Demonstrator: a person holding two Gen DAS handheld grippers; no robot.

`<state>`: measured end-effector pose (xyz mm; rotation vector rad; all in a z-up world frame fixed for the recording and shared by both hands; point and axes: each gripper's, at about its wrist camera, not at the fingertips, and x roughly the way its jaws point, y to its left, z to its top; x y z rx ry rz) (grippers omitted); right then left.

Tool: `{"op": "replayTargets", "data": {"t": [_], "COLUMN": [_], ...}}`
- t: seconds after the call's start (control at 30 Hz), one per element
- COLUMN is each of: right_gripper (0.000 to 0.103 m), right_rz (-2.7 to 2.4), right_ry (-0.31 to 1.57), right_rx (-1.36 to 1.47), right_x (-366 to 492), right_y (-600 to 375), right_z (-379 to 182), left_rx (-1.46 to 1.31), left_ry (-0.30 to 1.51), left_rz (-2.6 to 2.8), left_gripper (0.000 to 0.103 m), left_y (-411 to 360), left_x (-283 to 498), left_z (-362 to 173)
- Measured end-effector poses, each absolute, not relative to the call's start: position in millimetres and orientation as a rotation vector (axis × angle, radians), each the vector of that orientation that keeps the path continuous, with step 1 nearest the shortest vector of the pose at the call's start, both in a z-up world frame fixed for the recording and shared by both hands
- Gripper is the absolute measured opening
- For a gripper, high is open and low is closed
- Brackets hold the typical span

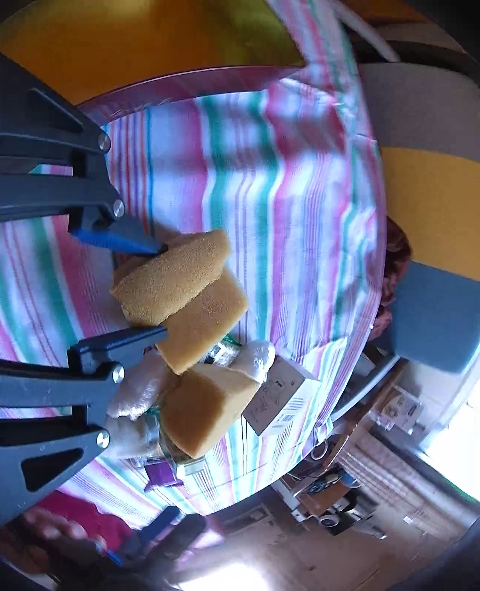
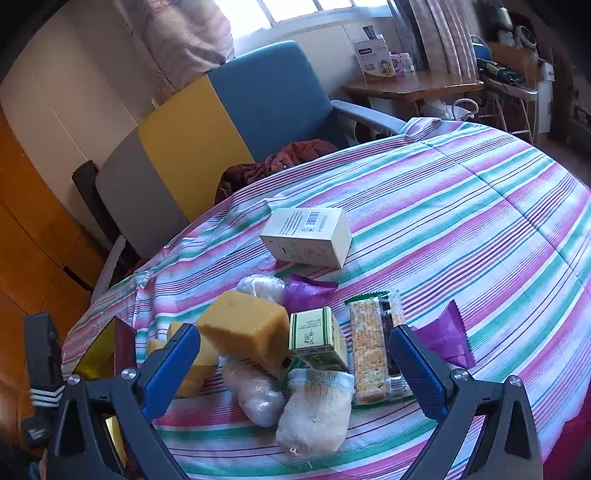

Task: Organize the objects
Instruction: 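Grasp a yellow sponge with the left tool while the right tool grasps the white mesh bundle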

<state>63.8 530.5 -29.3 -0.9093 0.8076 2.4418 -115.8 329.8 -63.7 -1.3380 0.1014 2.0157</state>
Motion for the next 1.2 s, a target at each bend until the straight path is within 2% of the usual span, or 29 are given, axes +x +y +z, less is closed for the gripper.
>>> {"op": "replayTargets", "data": {"t": [0.27,0.4,0.67,0.77,0.83,0.9,1.07,1.2], "right_gripper": [0.103,0.103,0.102,0.089,0.066,0.056,0.056,0.056], "right_rz": [2.413,2.399,2.366,2.347,2.324,2.304,2.304,2.256], "right_ry": [0.876,0.887,0.975,0.989,1.000,1.000,0.858,0.840], "right_rx": [-0.854,-0.868,-0.884,-0.921,-0.972,-1.048,-1.261,-1.364], "right_x": [70,70,75,76,76,75,66,58], "right_y": [543,544,551,550,549,545,518,515], "right_z": [-28,-30,-38,-43,-48,-55,-71,-91], "left_rx": [-1.186,-1.139,-1.149,-1.186,-1.209,-1.228,-1.269,-1.291], "left_ry": [0.086,0.153,0.297,0.289,0.282,0.270,0.254,0.254], "left_rz": [1.980,1.908,1.794,1.798,1.804,1.806,1.795,1.795], "left_gripper": [0.031,0.031,0.031,0.033,0.034,0.037,0.043,0.046], "left_y": [308,299,293,296,299,301,305,308], "left_x": [-79,-46,10,12,10,7,5,4], "left_z": [-32,-19,-36,-48,-54,-58,-64,-73]}}
